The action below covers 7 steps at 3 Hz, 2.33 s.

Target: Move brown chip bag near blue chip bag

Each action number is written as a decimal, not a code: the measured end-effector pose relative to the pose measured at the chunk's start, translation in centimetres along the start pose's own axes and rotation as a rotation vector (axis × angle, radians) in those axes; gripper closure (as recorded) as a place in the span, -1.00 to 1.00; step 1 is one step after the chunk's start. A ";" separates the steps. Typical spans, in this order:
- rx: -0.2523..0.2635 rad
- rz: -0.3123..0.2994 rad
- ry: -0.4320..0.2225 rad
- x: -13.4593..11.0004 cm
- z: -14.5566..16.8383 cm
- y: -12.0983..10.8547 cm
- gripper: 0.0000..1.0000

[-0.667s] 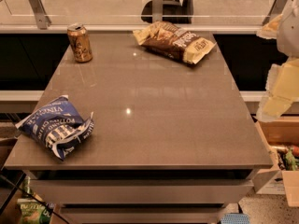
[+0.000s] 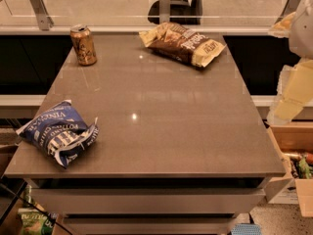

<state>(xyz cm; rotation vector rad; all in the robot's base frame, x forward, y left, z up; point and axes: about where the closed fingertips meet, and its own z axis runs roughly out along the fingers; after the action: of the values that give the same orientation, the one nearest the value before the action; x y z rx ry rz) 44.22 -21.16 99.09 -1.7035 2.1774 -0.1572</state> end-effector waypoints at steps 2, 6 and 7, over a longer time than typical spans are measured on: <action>0.078 -0.078 0.006 -3.5 0.2 -4.6 -1.00; 0.100 -0.101 0.025 -7.2 3.9 -10.8 -1.00; 0.090 -0.114 -0.010 -8.3 7.0 -13.2 -1.00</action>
Offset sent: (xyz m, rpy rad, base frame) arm 0.0859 0.0356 0.0322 -0.0854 -0.1126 0.0849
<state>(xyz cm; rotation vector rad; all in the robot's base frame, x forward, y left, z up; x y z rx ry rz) 60.40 -15.72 98.50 -1.7742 2.0351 -0.2720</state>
